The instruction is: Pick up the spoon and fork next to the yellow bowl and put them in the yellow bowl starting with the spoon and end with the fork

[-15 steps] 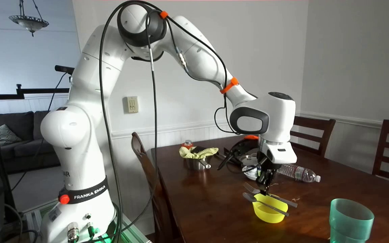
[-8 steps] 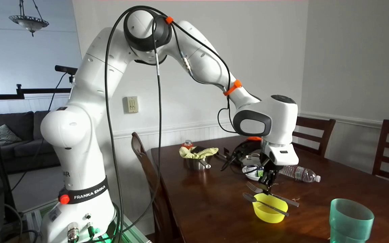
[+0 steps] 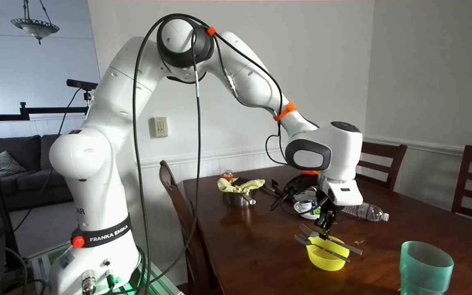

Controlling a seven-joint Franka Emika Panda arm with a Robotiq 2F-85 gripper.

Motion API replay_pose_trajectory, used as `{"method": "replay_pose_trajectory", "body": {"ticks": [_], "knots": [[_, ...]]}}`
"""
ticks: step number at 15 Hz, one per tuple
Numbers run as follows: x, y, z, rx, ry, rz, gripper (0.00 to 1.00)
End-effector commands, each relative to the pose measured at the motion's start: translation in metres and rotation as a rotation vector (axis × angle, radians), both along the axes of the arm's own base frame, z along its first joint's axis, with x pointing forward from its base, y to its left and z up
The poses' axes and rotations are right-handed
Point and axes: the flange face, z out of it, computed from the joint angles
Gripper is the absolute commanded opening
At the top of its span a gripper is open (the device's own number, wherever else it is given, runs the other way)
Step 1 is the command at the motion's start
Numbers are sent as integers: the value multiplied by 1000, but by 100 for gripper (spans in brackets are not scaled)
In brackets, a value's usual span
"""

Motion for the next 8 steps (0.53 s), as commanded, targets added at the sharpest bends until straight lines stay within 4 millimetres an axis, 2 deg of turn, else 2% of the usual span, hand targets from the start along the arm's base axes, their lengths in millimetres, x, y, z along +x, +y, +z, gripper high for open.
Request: {"method": "replay_pose_trajectory", "body": {"ticks": [1,8], "knots": [[8,-5,-2,23,-17,-28,2],[12,-5,-8,26,-1,-36,2]]}}
